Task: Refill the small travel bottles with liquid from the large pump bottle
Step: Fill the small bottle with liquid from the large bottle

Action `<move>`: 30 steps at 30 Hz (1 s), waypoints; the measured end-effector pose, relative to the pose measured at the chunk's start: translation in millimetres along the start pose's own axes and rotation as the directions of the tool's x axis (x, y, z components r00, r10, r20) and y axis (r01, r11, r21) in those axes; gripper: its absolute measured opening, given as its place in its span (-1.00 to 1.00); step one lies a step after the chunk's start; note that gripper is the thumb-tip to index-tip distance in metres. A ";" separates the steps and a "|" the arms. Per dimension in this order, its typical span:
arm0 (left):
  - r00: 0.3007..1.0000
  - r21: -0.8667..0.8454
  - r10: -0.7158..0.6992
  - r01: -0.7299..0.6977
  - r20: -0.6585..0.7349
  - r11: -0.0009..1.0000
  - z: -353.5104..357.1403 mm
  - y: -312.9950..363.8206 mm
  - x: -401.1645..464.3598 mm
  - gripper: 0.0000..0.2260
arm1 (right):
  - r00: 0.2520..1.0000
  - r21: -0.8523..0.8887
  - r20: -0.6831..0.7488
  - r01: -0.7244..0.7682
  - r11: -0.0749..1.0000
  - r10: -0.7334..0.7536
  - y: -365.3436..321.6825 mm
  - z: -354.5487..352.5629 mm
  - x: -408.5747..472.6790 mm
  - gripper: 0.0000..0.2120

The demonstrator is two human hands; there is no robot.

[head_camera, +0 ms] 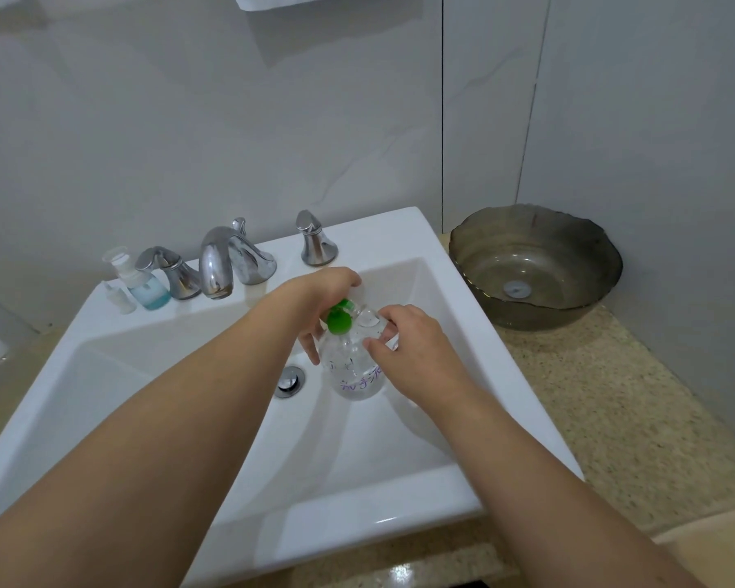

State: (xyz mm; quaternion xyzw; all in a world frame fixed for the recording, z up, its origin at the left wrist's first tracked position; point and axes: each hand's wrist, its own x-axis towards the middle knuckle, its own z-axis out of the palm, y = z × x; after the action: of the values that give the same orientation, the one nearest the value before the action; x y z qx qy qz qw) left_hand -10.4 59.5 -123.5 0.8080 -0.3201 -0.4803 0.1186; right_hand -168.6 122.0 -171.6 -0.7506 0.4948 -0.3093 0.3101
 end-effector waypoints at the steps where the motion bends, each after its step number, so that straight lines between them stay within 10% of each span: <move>1: 1.000 0.001 0.007 -0.007 -0.018 1.000 1.6 -0.3 -1.5 -0.55 | 1.000 -0.013 0.006 0.006 1.000 -0.006 -0.1 -0.2 0.1 -0.71; 13: 0.977 0.014 0.074 -0.073 -0.199 0.997 15.6 -4.3 6.6 -0.64 | 1.000 -0.089 0.004 0.009 0.996 -0.008 2.4 -0.2 0.1 -0.74; 30: 0.998 -0.052 0.027 -0.030 -0.063 0.998 7.5 -2.2 -0.5 -0.49 | 0.998 -0.020 0.042 -0.039 0.999 0.040 0.9 0.8 0.7 -0.77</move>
State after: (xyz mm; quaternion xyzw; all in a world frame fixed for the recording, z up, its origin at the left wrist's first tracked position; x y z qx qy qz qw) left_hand -16.0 62.3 -128.1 0.8144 -0.3149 -0.4616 0.1567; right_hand -168.3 121.2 -172.7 -0.7501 0.5058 -0.2821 0.3193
